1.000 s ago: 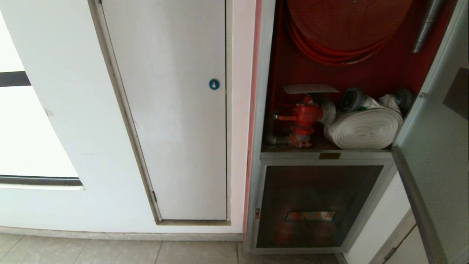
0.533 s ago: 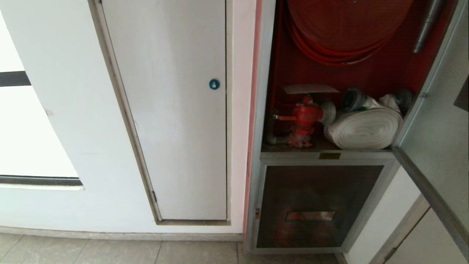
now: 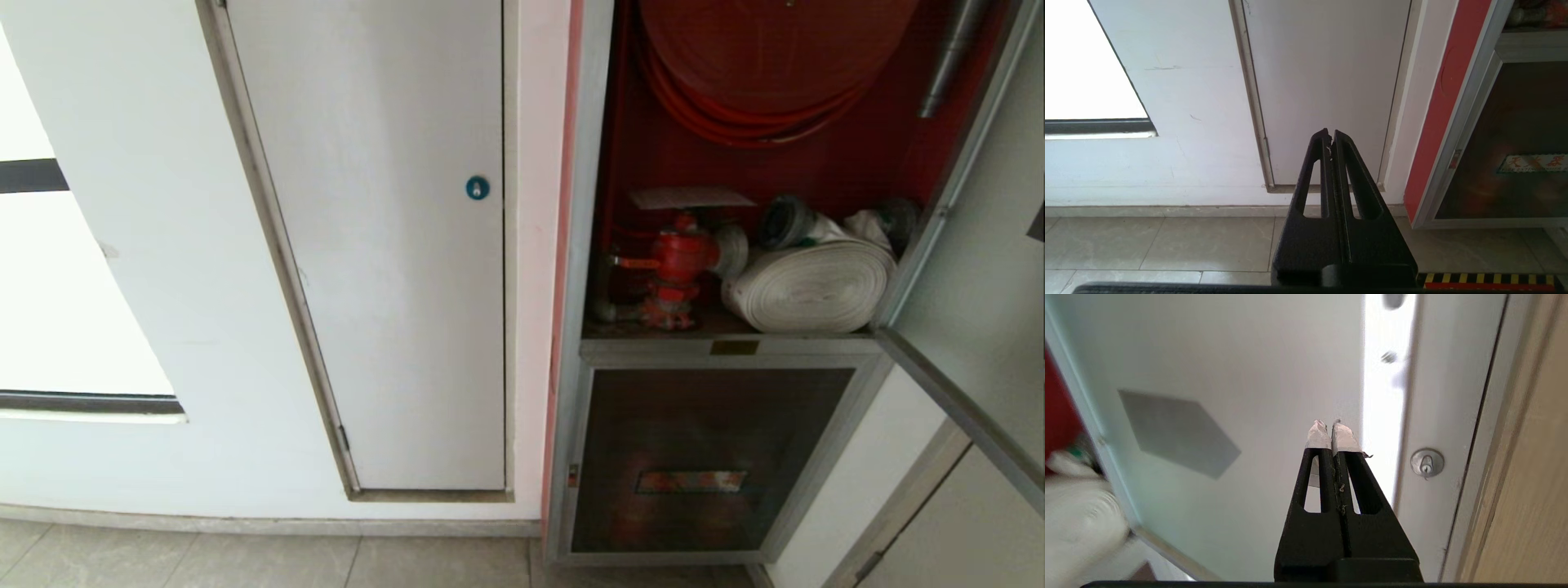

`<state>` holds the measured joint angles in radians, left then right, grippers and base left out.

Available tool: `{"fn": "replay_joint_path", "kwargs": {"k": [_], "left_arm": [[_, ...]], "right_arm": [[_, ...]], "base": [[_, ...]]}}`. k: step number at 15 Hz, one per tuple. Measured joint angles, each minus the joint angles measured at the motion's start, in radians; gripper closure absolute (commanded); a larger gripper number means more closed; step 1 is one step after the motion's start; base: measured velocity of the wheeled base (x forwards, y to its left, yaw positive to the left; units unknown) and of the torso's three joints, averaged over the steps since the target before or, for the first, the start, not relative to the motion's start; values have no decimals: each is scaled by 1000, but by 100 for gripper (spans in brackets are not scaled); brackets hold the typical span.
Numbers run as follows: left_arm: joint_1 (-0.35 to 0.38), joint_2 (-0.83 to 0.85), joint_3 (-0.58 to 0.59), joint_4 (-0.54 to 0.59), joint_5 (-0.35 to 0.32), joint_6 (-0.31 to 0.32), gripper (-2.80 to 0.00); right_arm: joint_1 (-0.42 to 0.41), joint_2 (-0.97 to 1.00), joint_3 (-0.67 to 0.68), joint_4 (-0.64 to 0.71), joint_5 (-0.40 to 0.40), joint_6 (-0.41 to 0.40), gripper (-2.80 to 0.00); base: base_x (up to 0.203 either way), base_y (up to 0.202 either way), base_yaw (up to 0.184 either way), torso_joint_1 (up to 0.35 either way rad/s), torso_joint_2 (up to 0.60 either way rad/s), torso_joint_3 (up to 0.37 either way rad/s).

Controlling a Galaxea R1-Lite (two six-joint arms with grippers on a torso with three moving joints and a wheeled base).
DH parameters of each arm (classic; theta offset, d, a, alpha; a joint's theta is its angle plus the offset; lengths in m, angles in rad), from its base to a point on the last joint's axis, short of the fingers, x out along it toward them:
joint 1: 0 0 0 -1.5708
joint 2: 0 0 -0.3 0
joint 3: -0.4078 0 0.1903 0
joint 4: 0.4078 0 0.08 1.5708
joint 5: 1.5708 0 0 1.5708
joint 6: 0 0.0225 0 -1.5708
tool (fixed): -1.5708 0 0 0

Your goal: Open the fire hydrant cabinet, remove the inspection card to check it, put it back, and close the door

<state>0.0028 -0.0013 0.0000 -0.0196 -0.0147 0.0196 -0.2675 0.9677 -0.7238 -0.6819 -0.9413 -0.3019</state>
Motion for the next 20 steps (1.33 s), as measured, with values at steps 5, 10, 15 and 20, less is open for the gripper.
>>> {"fn": "replay_joint_path", "kwargs": {"k": [5,10,15,20], "left_arm": [[0,0,0,0,1,0,0],[0,0,0,0,0,0,0],[0,0,0,0,1,0,0],[0,0,0,0,0,0,0]], "right_arm": [[-167,99,4,-2,79,20,0],[-270,183,7,-4,179,105,0],[-121,216,55,0,300,169,0],[-46,222,132,1,466,226,0]], "base": [[0,0,0,0,0,0],[0,0,0,0,0,0],[0,0,0,0,0,0],[0,0,0,0,0,0]]}}
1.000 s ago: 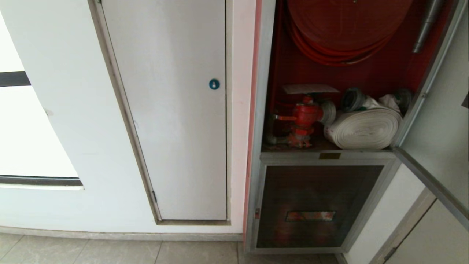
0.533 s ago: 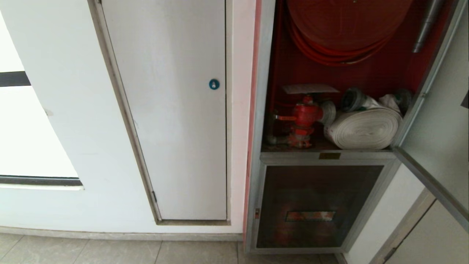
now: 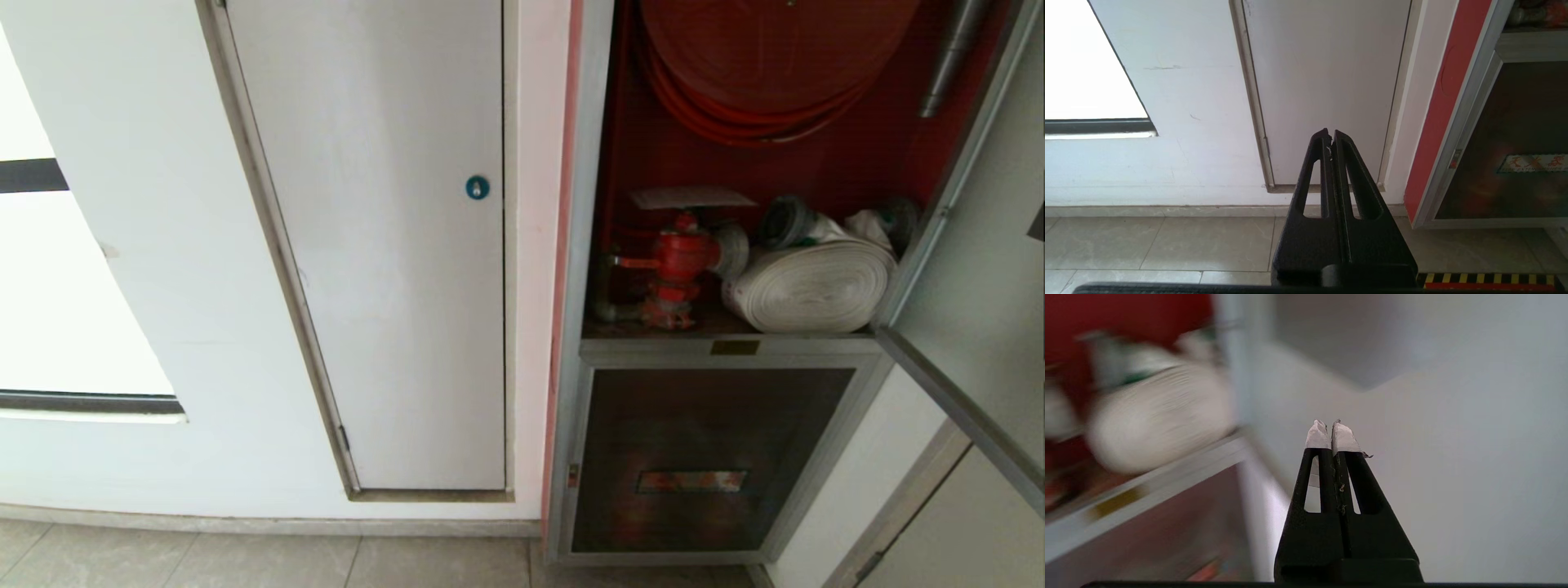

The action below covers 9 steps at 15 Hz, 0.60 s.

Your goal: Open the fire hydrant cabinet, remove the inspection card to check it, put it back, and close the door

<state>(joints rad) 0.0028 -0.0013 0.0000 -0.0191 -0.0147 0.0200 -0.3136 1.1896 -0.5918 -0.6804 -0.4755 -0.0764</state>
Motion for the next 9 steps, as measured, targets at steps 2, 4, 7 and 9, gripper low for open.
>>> {"fn": "replay_joint_path", "kwargs": {"k": [2,4,7,9], "left_arm": [[0,0,0,0,0,0,0],[0,0,0,0,0,0,0],[0,0,0,0,1,0,0],[0,0,0,0,0,0,0]], "right_arm": [[33,-31,37,2,86,8,0],[68,-75,78,2,148,8,0],[177,-167,132,1,191,8,0],[257,-242,180,2,196,6,0]], "base": [[0,0,0,0,0,0],[0,0,0,0,0,0],[0,0,0,0,0,0],[0,0,0,0,0,0]]}}
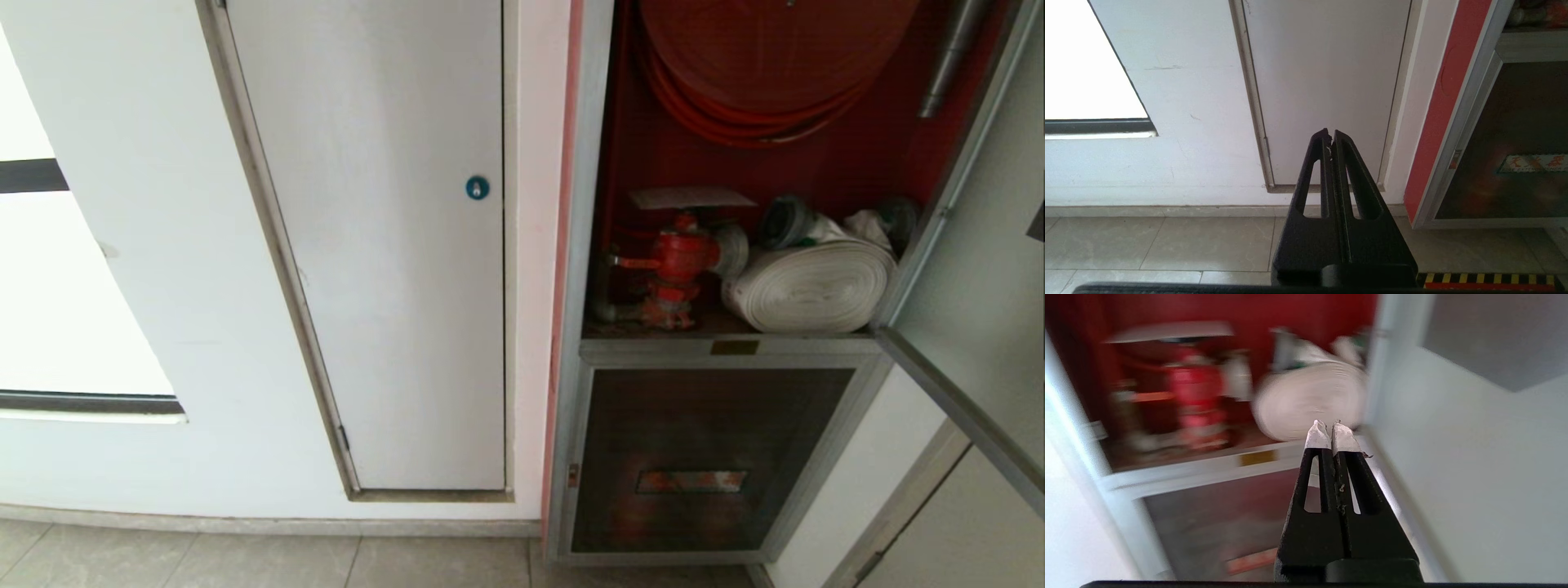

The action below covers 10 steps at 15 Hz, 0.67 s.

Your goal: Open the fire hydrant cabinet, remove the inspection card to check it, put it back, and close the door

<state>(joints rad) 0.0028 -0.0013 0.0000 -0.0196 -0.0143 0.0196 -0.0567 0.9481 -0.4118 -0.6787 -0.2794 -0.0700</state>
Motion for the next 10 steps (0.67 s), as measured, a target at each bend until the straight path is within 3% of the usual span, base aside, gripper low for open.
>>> {"fn": "replay_joint_path", "kwargs": {"k": [4,6,10], "left_arm": [[0,0,0,0,0,0,0],[0,0,0,0,0,0,0],[0,0,0,0,0,0,0]], "right_arm": [[63,-160,111,1,-10,-6,0],[63,-253,147,26,-61,-32,0],[60,-510,157,267,-120,-78,0]], "base": [[0,0,0,0,0,0],[0,0,0,0,0,0],[0,0,0,0,0,0]]}}
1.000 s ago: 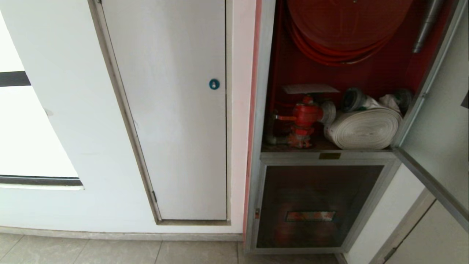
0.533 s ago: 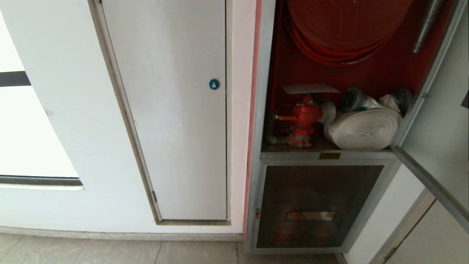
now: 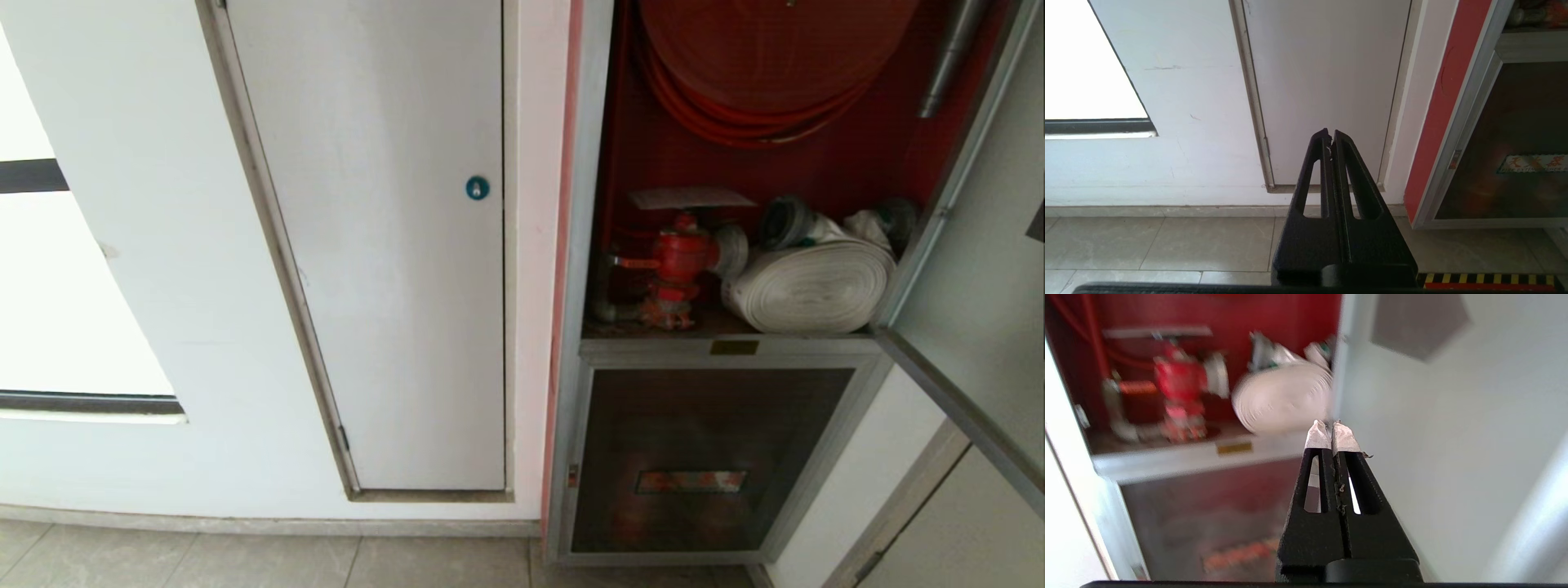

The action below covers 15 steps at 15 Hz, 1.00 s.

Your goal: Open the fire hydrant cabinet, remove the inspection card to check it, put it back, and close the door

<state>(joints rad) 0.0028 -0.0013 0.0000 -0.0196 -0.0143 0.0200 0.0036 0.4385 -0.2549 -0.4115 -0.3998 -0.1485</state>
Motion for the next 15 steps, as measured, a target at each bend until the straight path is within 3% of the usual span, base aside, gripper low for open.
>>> {"fn": "replay_joint_path", "kwargs": {"k": [2,5,7,10,15], "left_arm": [[0,0,0,0,0,0,0],[0,0,0,0,0,0,0],[0,0,0,0,0,0,0],[0,0,0,0,0,0,0],[0,0,0,0,0,0,0]], "right_arm": [[0,-135,-3,164,0,-5,0],[1,-300,58,332,94,-6,0],[0,-377,134,358,148,13,0],[1,-422,207,351,269,103,0],[0,-438,247,373,385,125,0]], "base": [[0,0,0,0,0,0],[0,0,0,0,0,0],[0,0,0,0,0,0],[0,0,0,0,0,0],[0,0,0,0,0,0]]}}
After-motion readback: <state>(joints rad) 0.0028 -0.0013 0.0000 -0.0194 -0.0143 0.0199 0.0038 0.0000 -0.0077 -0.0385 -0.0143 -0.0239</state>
